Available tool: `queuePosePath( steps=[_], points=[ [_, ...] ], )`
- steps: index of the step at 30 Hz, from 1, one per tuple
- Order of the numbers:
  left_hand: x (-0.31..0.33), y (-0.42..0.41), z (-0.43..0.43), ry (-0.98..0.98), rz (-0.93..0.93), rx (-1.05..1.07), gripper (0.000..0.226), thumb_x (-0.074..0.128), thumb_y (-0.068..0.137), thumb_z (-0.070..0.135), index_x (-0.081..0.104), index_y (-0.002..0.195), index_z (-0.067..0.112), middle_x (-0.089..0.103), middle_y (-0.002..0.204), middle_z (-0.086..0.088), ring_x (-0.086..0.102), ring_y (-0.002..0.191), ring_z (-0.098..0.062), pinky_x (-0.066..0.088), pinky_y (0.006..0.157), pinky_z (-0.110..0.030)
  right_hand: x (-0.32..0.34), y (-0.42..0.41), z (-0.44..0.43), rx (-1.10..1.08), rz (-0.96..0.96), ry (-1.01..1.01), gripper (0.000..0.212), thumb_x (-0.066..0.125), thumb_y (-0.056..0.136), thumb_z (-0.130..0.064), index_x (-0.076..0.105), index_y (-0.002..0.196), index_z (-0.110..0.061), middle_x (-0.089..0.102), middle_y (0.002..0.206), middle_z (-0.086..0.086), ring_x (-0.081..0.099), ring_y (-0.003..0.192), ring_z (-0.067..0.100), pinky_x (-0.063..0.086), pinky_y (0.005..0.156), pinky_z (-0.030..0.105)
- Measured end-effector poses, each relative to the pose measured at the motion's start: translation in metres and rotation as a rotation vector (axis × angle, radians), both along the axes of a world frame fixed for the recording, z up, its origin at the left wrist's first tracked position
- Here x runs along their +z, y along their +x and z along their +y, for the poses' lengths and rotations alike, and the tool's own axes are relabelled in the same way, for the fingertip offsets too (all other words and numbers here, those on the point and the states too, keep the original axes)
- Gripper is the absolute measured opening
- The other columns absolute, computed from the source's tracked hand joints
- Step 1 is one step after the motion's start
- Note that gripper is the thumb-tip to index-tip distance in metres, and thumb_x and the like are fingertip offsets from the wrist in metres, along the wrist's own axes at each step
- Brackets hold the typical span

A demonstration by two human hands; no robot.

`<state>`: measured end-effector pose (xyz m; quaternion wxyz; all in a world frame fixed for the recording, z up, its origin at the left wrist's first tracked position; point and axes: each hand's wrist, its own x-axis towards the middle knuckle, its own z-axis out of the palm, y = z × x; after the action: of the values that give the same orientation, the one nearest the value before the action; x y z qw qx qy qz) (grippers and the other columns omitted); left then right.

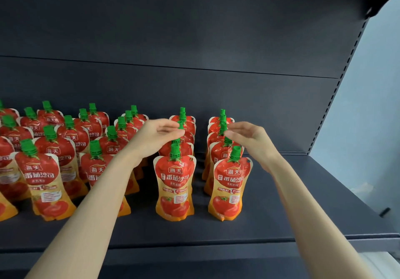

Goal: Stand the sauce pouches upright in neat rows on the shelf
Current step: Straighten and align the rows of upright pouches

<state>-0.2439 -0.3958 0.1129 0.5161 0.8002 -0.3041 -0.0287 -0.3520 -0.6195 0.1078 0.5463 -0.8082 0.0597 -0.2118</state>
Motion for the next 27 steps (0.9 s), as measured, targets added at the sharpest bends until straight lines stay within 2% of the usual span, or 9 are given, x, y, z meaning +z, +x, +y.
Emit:
queuePosePath(
  steps=[4, 8, 12, 20, 23, 25, 27],
  points=[
    [-0.005, 0.005, -0.002, 0.052, 0.149, -0.078, 0.029, 0.066, 0.083, 0.031, 0.068, 0.110, 0.020, 0.068, 0.105, 0.008, 0.063, 0.096, -0.003, 0.050, 0.090, -0.027, -0.008, 0.005, -0.004, 0.047, 0.063, 0.003, 0.016, 0.063, 0.088, -0.019, 0.066, 0.103, -0.017, 0.070, 0.100, 0.000, 0.070, 0.083, 0.007, 0.056, 0.066, 0.017],
    [-0.009, 0.007, -0.003, -0.024, 0.223, -0.103, 0.021, 0.068, 0.082, 0.024, 0.071, 0.102, 0.017, 0.073, 0.097, 0.002, 0.069, 0.091, -0.011, 0.054, 0.088, -0.035, -0.008, 0.003, -0.008, 0.068, 0.053, -0.011, 0.013, 0.060, 0.089, -0.017, 0.068, 0.100, -0.016, 0.071, 0.092, -0.006, 0.071, 0.077, 0.003, 0.054, 0.063, 0.015],
    [-0.009, 0.008, -0.006, -0.026, 0.239, -0.109, 0.024, 0.067, 0.083, 0.023, 0.070, 0.104, 0.014, 0.073, 0.100, -0.001, 0.069, 0.093, -0.014, 0.054, 0.088, -0.036, -0.007, 0.003, -0.011, 0.063, 0.046, -0.037, 0.015, 0.059, 0.089, -0.018, 0.067, 0.102, -0.016, 0.070, 0.093, -0.007, 0.070, 0.077, 0.001, 0.054, 0.063, 0.013],
    [-0.008, 0.006, -0.004, -0.030, 0.249, -0.121, 0.017, 0.066, 0.083, 0.023, 0.071, 0.098, 0.017, 0.074, 0.095, 0.003, 0.070, 0.089, -0.010, 0.055, 0.080, -0.029, -0.009, 0.005, -0.014, 0.060, 0.064, -0.053, 0.015, 0.061, 0.088, -0.021, 0.066, 0.102, -0.020, 0.070, 0.099, -0.004, 0.069, 0.089, 0.007, 0.057, 0.077, 0.022],
    [-0.004, 0.002, -0.004, 0.021, 0.203, -0.115, 0.018, 0.066, 0.082, 0.028, 0.070, 0.099, 0.023, 0.071, 0.097, 0.007, 0.067, 0.091, -0.007, 0.053, 0.079, -0.023, -0.004, 0.006, -0.014, 0.037, 0.036, -0.053, 0.018, 0.064, 0.086, -0.025, 0.066, 0.104, -0.021, 0.069, 0.100, -0.006, 0.067, 0.090, 0.005, 0.056, 0.072, 0.016],
    [0.003, 0.003, -0.003, 0.038, 0.094, -0.057, 0.018, 0.066, 0.081, 0.036, 0.069, 0.097, 0.029, 0.069, 0.097, 0.013, 0.062, 0.093, 0.001, 0.048, 0.079, -0.019, 0.002, 0.010, -0.016, -0.021, -0.032, -0.024, 0.020, 0.064, 0.086, -0.027, 0.067, 0.105, -0.019, 0.069, 0.098, -0.008, 0.066, 0.087, 0.001, 0.051, 0.068, 0.011],
    [0.011, 0.007, -0.004, -0.077, 0.020, 0.046, 0.020, 0.065, 0.082, 0.037, 0.069, 0.098, 0.025, 0.070, 0.094, 0.010, 0.063, 0.090, -0.001, 0.049, 0.078, -0.020, 0.008, 0.017, -0.019, -0.083, -0.090, -0.042, 0.019, 0.062, 0.088, -0.026, 0.066, 0.104, -0.017, 0.068, 0.094, -0.010, 0.062, 0.085, -0.003, 0.045, 0.065, 0.004]
  ],
)
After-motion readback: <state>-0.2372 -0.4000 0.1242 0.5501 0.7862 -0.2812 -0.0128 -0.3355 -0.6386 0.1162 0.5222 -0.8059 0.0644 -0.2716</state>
